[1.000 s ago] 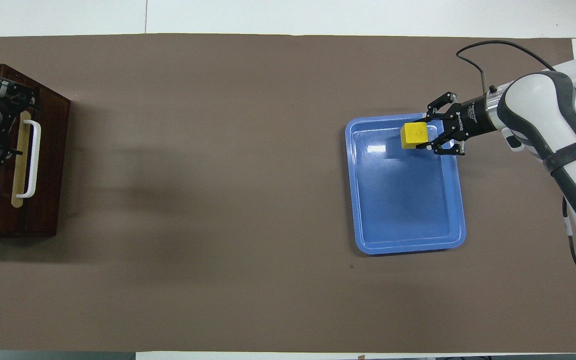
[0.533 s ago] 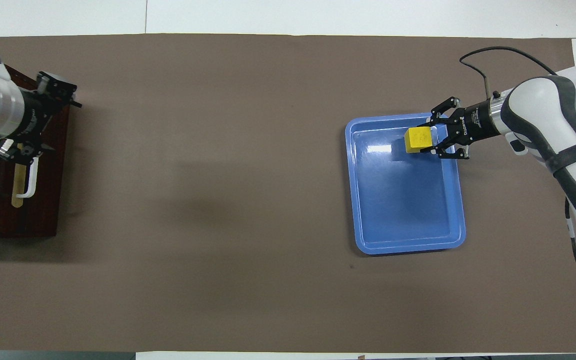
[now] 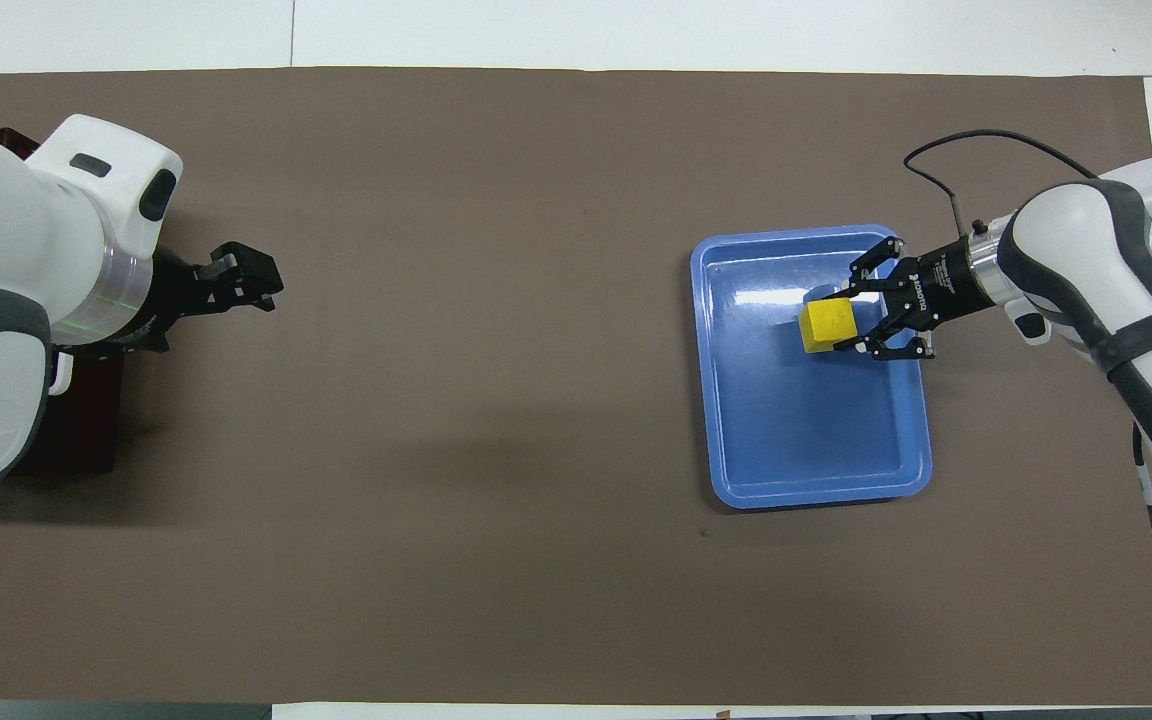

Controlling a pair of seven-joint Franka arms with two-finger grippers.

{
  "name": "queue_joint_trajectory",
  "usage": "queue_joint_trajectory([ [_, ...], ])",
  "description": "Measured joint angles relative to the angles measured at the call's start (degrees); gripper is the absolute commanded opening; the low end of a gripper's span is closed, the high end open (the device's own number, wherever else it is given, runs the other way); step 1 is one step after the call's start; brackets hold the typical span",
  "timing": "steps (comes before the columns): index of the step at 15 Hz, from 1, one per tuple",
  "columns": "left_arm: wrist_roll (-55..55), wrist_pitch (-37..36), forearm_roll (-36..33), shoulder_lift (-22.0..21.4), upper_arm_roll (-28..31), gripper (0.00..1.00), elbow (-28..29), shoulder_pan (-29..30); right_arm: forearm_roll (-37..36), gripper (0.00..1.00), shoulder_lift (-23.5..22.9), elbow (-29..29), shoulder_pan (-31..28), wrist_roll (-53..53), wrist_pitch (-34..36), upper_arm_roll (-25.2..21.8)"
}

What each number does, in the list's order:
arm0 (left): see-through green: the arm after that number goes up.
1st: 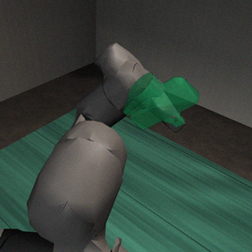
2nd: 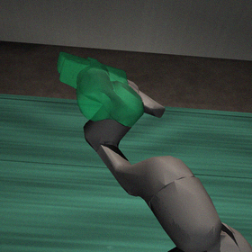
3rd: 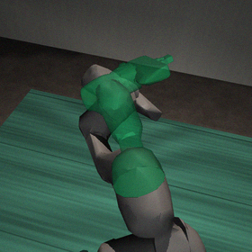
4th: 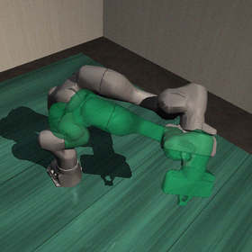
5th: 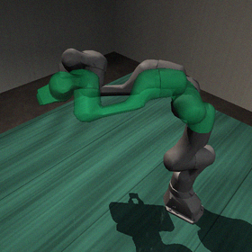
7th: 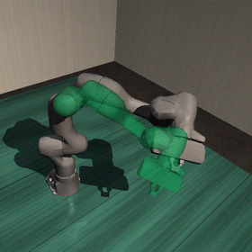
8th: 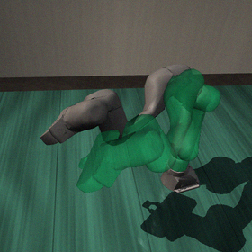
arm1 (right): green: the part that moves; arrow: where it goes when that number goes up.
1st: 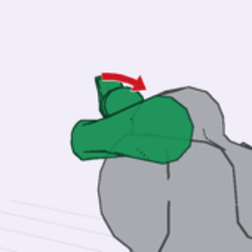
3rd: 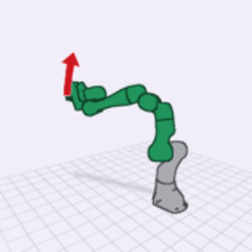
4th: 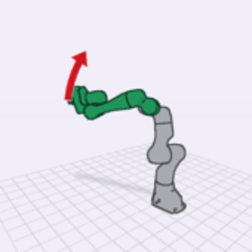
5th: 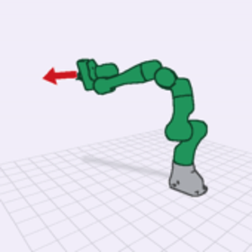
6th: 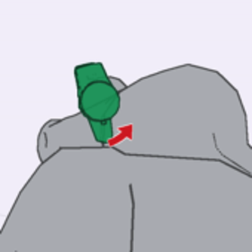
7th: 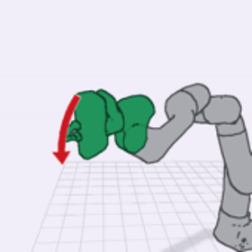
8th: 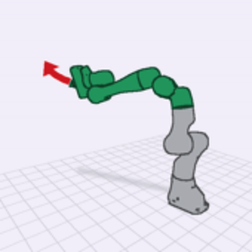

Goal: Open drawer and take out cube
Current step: 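Lower the cube into the blue tray and open the right gripper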

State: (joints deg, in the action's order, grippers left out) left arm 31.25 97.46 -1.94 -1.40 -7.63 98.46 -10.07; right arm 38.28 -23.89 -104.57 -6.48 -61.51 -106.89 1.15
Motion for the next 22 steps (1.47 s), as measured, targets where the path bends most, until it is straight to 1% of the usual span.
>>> queue_joint_trajectory([
  [4,-16.94,-1.98,0.28,-0.83,-0.06,1.00,0.21,-0.43,1.20,0.00,4.05,-5.97,0.00,3.59,0.00,0.01],
  [6,-21.38,-2.12,1.18,-0.82,0.00,1.00,0.25,-0.43,1.34,0.00,5.36,-8.14,-0.20,6.11,-0.04,-0.06],
  [8,-22.58,-2.10,2.67,-0.83,0.02,1.00,0.23,-0.44,2.31,0.00,5.84,-9.45,-0.90,9.34,-0.27,-0.08],
  [11,-23.16,-2.57,3.20,-0.83,0.01,1.00,0.23,-0.50,4.51,0.00,6.03,-11.57,-1.46,13.33,-3.66,-0.06],
  [13,-23.58,-3.19,3.30,-0.84,0.03,1.00,0.23,-0.56,5.61,0.00,6.05,-13.46,-1.31,14.14,-7.05,0.43],
  [18,-23.80,-3.43,3.30,-0.96,0.82,1.00,0.21,-0.55,5.65,0.00,6.16,-13.86,-1.02,14.06,-7.88,0.61],
  [19,-23.83,-3.43,3.30,-0.97,0.98,1.00,0.19,-0.55,5.65,0.35,6.17,-13.87,-1.02,14.06,-7.89,0.60],
  [20,-23.87,-3.43,3.30,-0.96,1.10,1.00,0.19,-0.54,5.65,0.87,6.19,-13.87,-1.02,14.06,-7.89,0.60],
  [21,-23.90,-3.41,3.30,-0.97,1.14,1.00,0.19,-0.54,5.65,1.00,6.20,-13.87,-1.02,14.06,-7.89,0.60],
  [22,-23.91,-3.34,3.30,-0.97,1.14,1.00,0.18,-0.54,5.65,1.00,6.22,-13.87,-1.01,14.06,-7.89,0.60],
])
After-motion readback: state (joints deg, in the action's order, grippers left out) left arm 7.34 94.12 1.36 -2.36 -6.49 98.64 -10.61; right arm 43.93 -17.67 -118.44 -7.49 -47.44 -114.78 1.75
